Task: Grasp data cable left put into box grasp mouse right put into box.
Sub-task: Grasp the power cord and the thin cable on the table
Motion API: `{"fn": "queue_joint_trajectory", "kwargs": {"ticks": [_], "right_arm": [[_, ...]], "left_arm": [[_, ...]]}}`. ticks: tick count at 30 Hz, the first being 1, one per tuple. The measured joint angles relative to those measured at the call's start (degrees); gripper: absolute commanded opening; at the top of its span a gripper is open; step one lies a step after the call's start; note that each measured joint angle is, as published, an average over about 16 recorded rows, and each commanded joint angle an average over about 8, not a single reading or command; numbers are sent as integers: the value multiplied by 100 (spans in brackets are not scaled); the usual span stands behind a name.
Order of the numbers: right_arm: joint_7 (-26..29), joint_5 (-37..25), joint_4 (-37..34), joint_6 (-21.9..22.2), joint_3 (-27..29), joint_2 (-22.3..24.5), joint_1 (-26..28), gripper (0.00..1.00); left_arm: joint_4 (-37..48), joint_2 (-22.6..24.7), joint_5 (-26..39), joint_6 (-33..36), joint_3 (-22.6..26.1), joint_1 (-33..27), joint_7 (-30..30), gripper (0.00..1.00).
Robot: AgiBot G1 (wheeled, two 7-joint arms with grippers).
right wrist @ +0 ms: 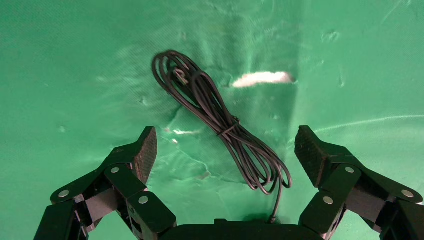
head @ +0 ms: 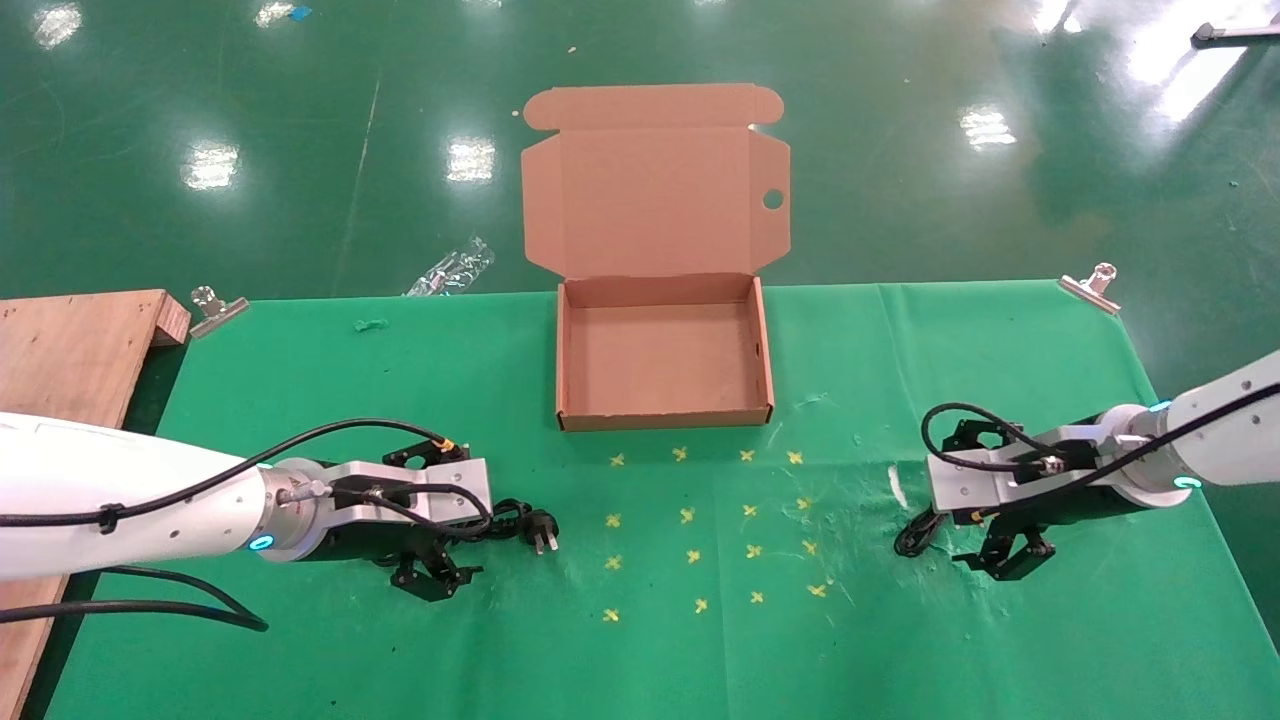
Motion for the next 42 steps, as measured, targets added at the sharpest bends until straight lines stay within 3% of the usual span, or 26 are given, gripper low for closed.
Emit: {"fn": "queue_joint_trajectory", "kwargs": {"ticks": [1, 2, 8, 9, 10, 11, 42], "right_arm": [[-59, -31, -125, 37, -16, -48, 37, 100], [-110, -56, -238, 72, -28, -90, 71, 100], [-263, -138, -660, 243, -53, -227, 187, 27], [-269, -145, -694, 263, -53, -236, 195, 15], [-271, -148, -718, 276, -53, -243, 200, 2], [-272, -152, -733, 284, -53, -248, 204, 0], [-255, -84, -552, 205, -30, -177, 144, 0]], "left_arm": [[0, 0, 0, 0, 0, 0, 0, 94], [0, 0, 0, -1, 0, 0, 0, 81], [1, 0, 2, -1, 0, 1, 0, 6], [1, 0, 2, -2, 0, 1, 0, 0], [1, 0, 2, -2, 0, 1, 0, 0], [1, 0, 2, -2, 0, 1, 0, 0], [1, -1, -4, 0, -1, 1, 1, 0]]}}
